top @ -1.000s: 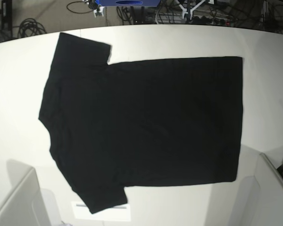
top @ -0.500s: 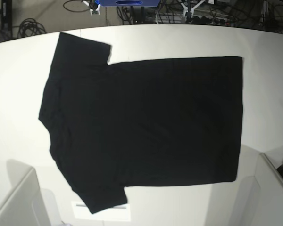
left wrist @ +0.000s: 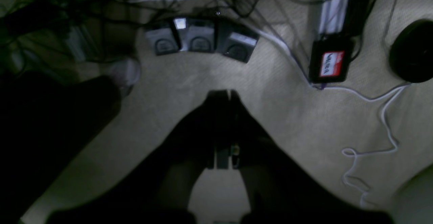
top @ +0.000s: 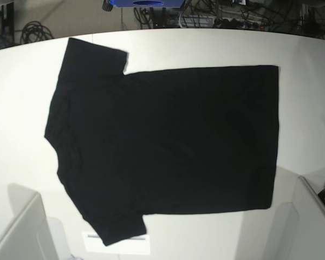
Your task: Fold the T-shirt properly
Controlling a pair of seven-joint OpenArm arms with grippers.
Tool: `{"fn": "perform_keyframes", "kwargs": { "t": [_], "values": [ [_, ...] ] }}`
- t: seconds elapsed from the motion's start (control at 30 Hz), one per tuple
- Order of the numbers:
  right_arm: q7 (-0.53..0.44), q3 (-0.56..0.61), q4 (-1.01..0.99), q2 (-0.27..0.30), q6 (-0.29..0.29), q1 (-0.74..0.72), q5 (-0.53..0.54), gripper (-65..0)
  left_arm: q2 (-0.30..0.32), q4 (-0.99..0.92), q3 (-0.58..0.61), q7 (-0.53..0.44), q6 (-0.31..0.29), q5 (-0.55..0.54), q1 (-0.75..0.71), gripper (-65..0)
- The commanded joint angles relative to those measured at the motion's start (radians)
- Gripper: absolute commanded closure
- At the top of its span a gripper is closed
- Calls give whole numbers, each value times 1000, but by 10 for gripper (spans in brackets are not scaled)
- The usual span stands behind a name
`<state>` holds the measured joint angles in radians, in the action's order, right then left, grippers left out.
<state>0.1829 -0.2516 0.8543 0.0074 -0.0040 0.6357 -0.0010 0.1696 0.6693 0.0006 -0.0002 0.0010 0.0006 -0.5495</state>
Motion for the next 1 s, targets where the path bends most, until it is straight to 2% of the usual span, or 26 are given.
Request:
{"fn": "perform_keyframes", "kwargs": {
  "t": [0.0,0.07,0.3,0.43,0.67,0.83,0.9,0.97],
  "values": [
    [-1,-15,44,-2,-3,43,3,0,20,42,-3,-8,4,-3,-47,0],
    [-1,-64,133,-5,-3,98,3,0,40,142,-3,-8,4,-57,-119,0],
    [-1,-262,471,-96,-1,215,3,0,201,502,-1,-11,4,-477,-376,0],
    [-1,-340,642,-114,-1,223,3,0,273,699,-3,-30,4,-649,-484,0],
    [0,-421,893,-134,-1,189,11,0,287,955,-3,-195,4,-658,-647,0],
    [2,-410,1018,-129,0,137,147,0,284,1068,-81,-346,3,-658,-696,0],
    [36,-409,1051,-128,2,98,190,0,284,1116,-118,-364,3,-658,-696,0],
    [102,-414,1074,-126,43,42,218,0,281,1176,-164,-364,3,-666,-696,0]
  ]
}}
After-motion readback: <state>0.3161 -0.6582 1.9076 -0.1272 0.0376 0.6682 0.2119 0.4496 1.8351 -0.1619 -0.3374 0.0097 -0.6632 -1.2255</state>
